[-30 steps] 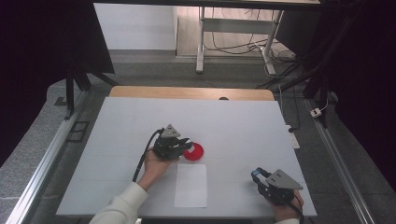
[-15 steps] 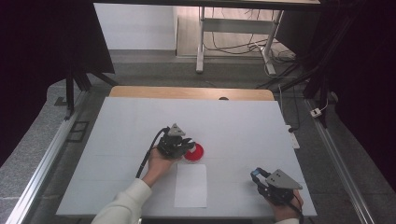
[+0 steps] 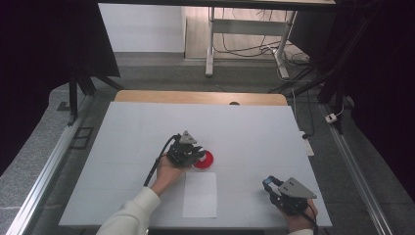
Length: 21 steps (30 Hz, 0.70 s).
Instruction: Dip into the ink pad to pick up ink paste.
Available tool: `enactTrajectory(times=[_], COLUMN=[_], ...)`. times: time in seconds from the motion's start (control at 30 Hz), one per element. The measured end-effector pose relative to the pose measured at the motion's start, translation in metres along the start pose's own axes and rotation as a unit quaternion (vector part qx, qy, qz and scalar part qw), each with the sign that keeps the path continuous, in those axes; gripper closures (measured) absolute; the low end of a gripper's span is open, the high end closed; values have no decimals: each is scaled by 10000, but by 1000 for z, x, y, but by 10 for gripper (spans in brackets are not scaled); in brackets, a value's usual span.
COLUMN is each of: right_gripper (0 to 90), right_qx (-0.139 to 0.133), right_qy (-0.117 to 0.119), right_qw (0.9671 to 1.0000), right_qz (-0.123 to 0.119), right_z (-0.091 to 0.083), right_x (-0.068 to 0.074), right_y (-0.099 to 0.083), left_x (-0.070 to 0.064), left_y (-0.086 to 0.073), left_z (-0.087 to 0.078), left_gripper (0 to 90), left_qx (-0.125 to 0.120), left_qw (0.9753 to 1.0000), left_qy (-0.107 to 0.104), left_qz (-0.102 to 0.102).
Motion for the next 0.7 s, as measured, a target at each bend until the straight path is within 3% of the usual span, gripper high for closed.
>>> enactTrajectory(times=[0.7], right_gripper=[650], right_qx=[5], right_qy=[-2], right_qw=[10000], right_qz=[5], right_z=[0], right_x=[0], right_y=[0], left_x=[2], left_y=[2], left_z=[2], left_gripper=[753], left_qx=[146], left_qw=[9996], left_qy=[190], left_qz=[170])
Point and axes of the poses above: each handheld gripper's, and its own axes: z roughly forward along the jaws, y roughly out of its top, x roughly to its left, the point moved 7 cm from there along z, roughly forward along the jaws, and after that the axes turned 6 degrees about -y, right-handed, at the moved point
